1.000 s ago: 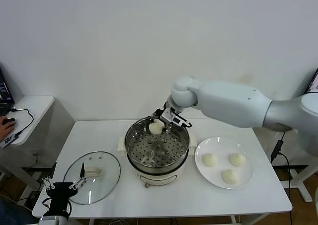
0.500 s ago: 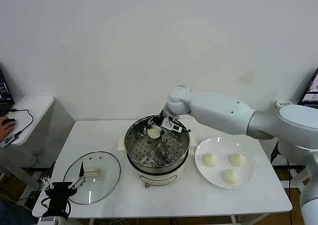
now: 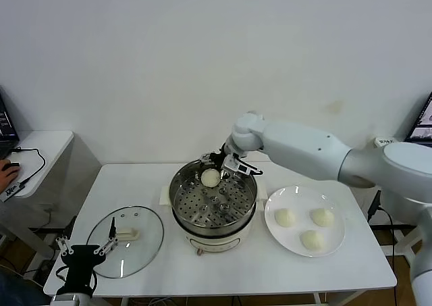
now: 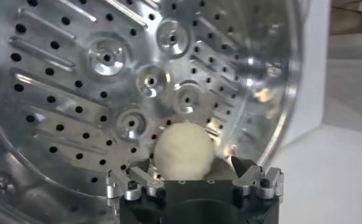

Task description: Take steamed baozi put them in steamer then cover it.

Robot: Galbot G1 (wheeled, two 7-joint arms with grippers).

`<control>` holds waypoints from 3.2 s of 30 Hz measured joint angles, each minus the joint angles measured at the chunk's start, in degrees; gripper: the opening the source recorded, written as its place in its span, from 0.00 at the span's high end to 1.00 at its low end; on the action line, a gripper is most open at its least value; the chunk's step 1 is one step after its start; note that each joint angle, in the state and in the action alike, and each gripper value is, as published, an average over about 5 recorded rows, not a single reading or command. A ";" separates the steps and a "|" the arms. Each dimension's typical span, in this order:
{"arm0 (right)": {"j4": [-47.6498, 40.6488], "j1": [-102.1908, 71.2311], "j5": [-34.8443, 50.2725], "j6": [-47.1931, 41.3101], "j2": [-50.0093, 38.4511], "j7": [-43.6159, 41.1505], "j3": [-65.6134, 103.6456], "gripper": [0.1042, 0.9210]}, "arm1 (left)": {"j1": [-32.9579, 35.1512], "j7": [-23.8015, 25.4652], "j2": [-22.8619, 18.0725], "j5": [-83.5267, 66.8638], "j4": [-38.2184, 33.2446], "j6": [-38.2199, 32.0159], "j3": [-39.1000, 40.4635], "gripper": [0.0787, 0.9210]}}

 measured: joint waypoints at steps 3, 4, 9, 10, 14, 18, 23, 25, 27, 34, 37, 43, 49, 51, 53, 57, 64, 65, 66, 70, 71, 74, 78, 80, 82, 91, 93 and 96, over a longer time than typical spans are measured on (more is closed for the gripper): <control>3.69 2.33 4.93 -6.19 -3.57 -1.19 -0.44 0.12 | -0.21 0.05 0.49 -0.39 -0.23 0.33 -0.30 0.12; 5.07 3.02 6.44 -8.34 -4.97 -1.57 -0.59 0.12 | -0.30 0.06 0.67 -0.53 -0.25 0.44 -0.42 0.12; 12.36 5.30 12.54 -18.56 -13.04 -2.98 -1.20 0.12 | -0.82 0.15 1.80 -1.32 -0.26 1.09 -0.92 0.12; 13.79 5.53 13.44 -20.42 -14.80 -3.15 -1.24 0.12 | -0.92 0.18 2.08 -1.49 -0.27 1.22 -1.01 0.12; 19.03 5.77 15.90 -27.06 -21.82 -3.87 -1.03 0.12 | -1.30 0.30 3.30 -2.14 -0.21 1.57 -1.19 0.12; 22.60 4.28 16.58 -31.82 -28.02 -4.67 -0.18 0.12 | -1.76 0.36 4.39 -2.63 0.22 1.79 -1.20 0.12; 24.89 -0.58 15.74 -35.51 -33.15 -5.26 2.00 0.12 | -2.40 0.40 5.33 -2.95 0.62 2.19 -1.31 0.12; 25.24 -3.07 15.07 -36.49 -34.43 -5.36 3.18 0.12 | -2.69 0.42 5.70 -3.11 0.85 2.40 -1.41 0.12; 25.28 -5.67 14.30 -37.20 -35.36 -5.42 4.44 0.12 | -3.00 0.45 5.98 -3.27 1.05 2.61 -1.49 0.12; 23.03 -14.14 11.39 -37.87 -35.92 -5.41 8.75 0.12 | -4.14 0.48 6.71 -3.55 2.02 3.17 -1.58 0.12; 21.15 -17.29 10.26 -37.81 -34.97 -5.51 10.52 0.12 | -4.33 0.49 6.78 -3.59 2.38 3.19 -1.72 0.12; 17.24 -22.12 8.36 -37.43 -31.90 -5.98 13.26 0.12 | -4.21 0.62 6.52 -3.54 2.81 3.04 -1.99 0.12; 13.07 -25.24 5.82 -36.17 -28.15 -6.58 15.17 0.12 | -3.99 0.65 6.09 -3.29 2.77 2.90 -2.02 0.12; 11.48 -26.13 4.99 -35.64 -26.84 -6.63 15.76 0.12 | -3.92 0.64 5.94 -3.21 2.80 2.86 -2.03 0.12; 9.87 -26.93 4.28 -35.13 -25.58 -6.64 16.34 0.12 | -3.77 0.64 5.79 -3.12 2.82 2.78 -2.09 0.12; 6.82 -28.36 3.09 -34.35 -23.23 -6.56 17.34 0.12 | -3.39 0.62 5.60 -2.98 2.85 2.47 -2.38 0.12; 2.73 -29.99 1.61 -33.62 -20.51 -6.30 18.72 0.12 | -3.23 0.60 5.25 -2.44 3.09 2.06 -2.51 0.12; 2.32 -30.16 1.49 -33.56 -20.27 -6.30 18.87 0.12 | -3.25 0.59 5.19 -2.36 3.13 2.04 -2.44 0.12; 1.94 -30.33 1.39 -33.50 -20.05 -6.29 19.04 0.12 | -3.29 0.59 5.13 -2.29 3.15 2.03 -2.37 0.12; 0.67 -30.86 1.19 -33.36 -19.26 -6.14 19.86 0.18 | -3.44 0.57 5.01 -2.05 3.16 2.02 -2.13 0.12; 0.45 -30.94 1.17 -33.34 -19.12 -6.12 20.02 0.20 | -3.45 0.57 5.00 -1.99 3.16 2.01 -2.09 0.12; -0.02 -31.05 1.18 -33.25 -18.86 -6.26 20.36 0.28 | -3.46 0.56 5.00 -1.86 3.11 2.01 -2.02 0.12; -0.42 -30.94 1.41 -33.13 -18.77 -6.75 20.58 0.33 | -3.40 0.55 4.97 -1.83 2.86 2.01 -2.01 0.12; -0.55 -30.75 1.63 -33.05 -18.83 -7.13 20.61 0.34 | -3.37 0.54 4.95 -1.82 2.69 2.01 -2.01 0.12; -0.59 -30.39 1.89 -33.02 -18.97 -7.69 20.58 0.35 | -3.32 0.53 4.95 -1.81 2.49 2.02 -2.01 0.12; 1.27 -24.68 4.64 -33.88 -20.96 -10.89 18.80 0.35 | -2.99 0.50 5.14 -1.85 1.70 2.03 -2.16 0.12; 2.24 -22.50 5.78 -34.26 -21.77 -11.45 17.80 0.35 | -2.89 0.46 5.21 -1.83 1.60 2.05 -2.04 0.12; 4.04 -18.51 7.87 -34.98 -23.23 -12.18 15.70 0.35 | -2.70 0.43 5.34 -1.77 1.33 2.12 -1.77 0.12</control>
